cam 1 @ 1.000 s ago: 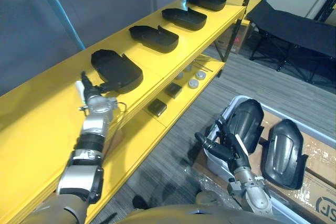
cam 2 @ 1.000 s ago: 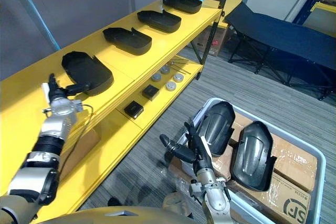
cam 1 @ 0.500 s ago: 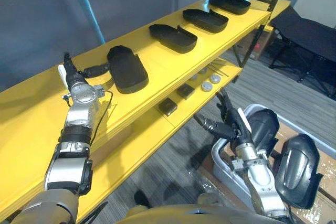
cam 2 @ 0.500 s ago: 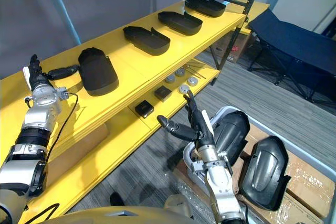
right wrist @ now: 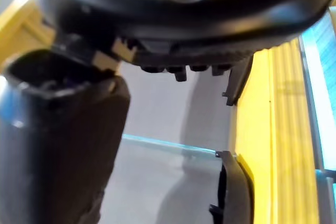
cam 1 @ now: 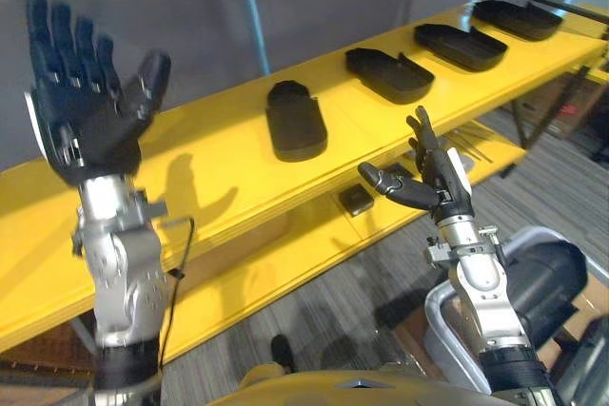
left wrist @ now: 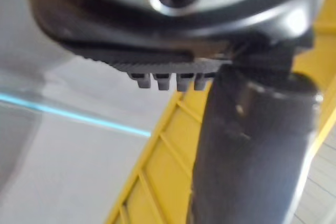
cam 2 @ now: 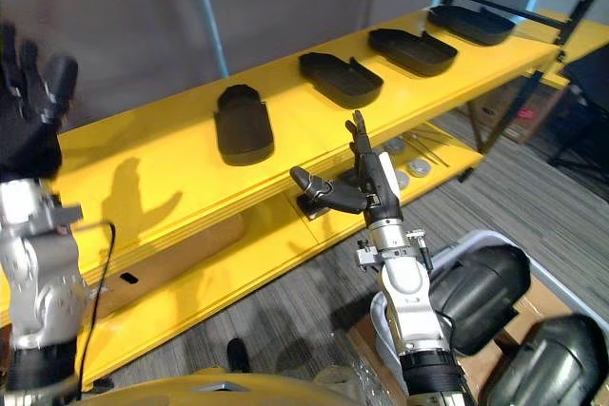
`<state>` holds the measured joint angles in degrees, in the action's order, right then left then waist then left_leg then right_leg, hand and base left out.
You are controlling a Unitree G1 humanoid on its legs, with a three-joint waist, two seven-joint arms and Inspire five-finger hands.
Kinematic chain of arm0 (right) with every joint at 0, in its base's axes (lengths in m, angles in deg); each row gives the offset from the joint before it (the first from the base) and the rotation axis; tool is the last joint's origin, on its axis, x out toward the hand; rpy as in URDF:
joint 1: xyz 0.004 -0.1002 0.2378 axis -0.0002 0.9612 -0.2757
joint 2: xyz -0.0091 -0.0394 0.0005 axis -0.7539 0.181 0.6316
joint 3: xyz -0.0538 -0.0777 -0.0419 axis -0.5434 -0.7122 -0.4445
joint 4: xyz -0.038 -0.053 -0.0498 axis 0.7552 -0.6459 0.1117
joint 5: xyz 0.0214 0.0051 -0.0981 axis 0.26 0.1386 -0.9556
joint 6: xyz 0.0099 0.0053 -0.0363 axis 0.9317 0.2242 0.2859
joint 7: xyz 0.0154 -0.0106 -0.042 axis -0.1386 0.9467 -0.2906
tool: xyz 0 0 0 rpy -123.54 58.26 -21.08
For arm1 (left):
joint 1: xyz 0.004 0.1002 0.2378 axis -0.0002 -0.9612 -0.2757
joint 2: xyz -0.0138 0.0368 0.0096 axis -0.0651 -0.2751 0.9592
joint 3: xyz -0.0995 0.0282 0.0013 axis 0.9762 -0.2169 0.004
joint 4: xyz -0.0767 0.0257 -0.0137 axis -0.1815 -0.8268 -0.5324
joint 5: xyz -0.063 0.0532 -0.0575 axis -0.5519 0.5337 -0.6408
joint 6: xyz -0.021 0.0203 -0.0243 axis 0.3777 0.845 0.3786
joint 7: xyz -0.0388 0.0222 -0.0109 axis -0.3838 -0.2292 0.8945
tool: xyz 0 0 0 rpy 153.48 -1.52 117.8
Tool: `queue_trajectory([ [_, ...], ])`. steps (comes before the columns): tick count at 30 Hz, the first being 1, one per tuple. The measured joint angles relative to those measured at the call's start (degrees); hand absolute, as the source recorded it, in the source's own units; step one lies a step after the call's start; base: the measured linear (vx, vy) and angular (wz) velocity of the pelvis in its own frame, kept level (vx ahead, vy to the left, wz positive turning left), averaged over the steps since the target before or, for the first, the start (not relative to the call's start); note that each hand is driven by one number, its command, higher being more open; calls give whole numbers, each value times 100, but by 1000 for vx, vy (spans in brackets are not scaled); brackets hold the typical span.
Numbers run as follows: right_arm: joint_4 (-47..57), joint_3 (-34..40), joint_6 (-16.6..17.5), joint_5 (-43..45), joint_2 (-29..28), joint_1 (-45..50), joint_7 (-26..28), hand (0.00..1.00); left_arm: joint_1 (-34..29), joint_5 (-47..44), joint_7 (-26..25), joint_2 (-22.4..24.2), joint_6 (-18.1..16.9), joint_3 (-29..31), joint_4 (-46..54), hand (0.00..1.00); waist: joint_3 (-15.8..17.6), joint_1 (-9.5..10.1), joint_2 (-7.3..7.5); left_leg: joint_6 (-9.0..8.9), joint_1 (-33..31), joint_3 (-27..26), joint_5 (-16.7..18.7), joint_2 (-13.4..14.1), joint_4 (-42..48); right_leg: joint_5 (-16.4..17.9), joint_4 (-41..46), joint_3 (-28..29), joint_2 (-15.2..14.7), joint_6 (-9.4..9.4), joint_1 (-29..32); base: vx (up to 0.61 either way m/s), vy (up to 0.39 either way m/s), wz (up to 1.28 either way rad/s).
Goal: Walk over and take three plastic housings, then place them on the shelf
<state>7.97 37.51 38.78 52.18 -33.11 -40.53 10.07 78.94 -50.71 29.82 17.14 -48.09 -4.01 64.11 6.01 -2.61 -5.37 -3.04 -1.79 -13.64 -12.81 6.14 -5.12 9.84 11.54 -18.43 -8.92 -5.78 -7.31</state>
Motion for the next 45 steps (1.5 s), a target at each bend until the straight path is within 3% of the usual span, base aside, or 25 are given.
queue_trajectory([
  [3,-180,-14,-187,-266,129,-234,3,100,-702,31,89,358,1,-98,-1,100,1,123,7,-20,-179,346,-3,-8,-1,3,-79,-264,71,26,-22,-43,-47,48],
  [7,-494,-35,-373,-524,137,-622,-24,100,-1177,45,330,495,-1,-479,-24,100,29,393,146,-325,-282,496,258,-88,28,-137,-377,-532,16,53,-135,0,3,25],
  [9,-632,-129,-381,-687,153,-831,-14,100,-1310,160,484,541,-29,-568,-31,100,19,424,82,-97,-290,627,-59,-75,20,-164,-446,-544,130,25,-189,25,0,7],
  [13,-667,-471,-347,-545,177,-1091,289,100,-1340,94,775,541,-65,-657,-364,100,14,474,239,47,-342,698,-150,-164,20,-230,-494,-574,90,-79,-211,44,-17,8],
  [17,-697,-802,-86,317,176,-1348,700,100,-1349,74,977,588,-65,-719,-539,100,16,578,238,53,-352,784,-157,-164,4,-216,-495,-652,116,-65,-252,-12,-24,9],
  [23,-593,-1271,478,528,11,-1603,937,100,-1355,78,1217,639,-66,-976,-539,100,24,727,224,29,-401,931,-110,-151,-2,-136,-502,-829,171,7,-291,-52,-20,14],
  [29,-533,-1717,493,532,-304,-1815,976,100,-1369,75,1218,638,-64,-1030,-546,100,40,761,210,-9,-470,990,-164,-156,1,-150,-557,-877,194,-5,-286,-13,-16,6],
  [32,-534,-1850,397,701,-379,-1852,965,100,-1390,74,1222,638,-58,-1115,-566,100,49,798,224,-7,-470,997,-166,-154,4,-169,-561,-874,198,-39,-287,0,0,0],
  [35,-654,-1963,-147,778,-543,-1877,686,100,-1499,77,1240,638,-55,-1181,-568,100,52,802,228,-6,-468,1018,-166,-148,3,-167,-558,-872,203,-36,-287,-2,-34,0],
  [36,-955,-1985,-474,988,-631,-1878,462,100,-1544,80,1240,638,-56,-1222,-594,100,55,813,224,-8,-468,1021,-165,-145,2,-163,-556,-874,206,-31,-287,0,0,0],
  [40,-1584,-2055,-944,1134,-694,-1876,98,100,-1544,80,1239,638,-61,-1354,-877,100,81,857,224,-9,-468,1022,-163,-146,0,-157,-551,-873,206,-22,-284,0,0,0],
  [45,-1668,-2050,-970,1137,-879,-1877,-295,100,-1580,78,1230,640,-57,-1457,-978,100,108,842,232,-10,-468,1015,-160,-138,0,-137,-543,-857,205,11,-270,0,0,0],
])
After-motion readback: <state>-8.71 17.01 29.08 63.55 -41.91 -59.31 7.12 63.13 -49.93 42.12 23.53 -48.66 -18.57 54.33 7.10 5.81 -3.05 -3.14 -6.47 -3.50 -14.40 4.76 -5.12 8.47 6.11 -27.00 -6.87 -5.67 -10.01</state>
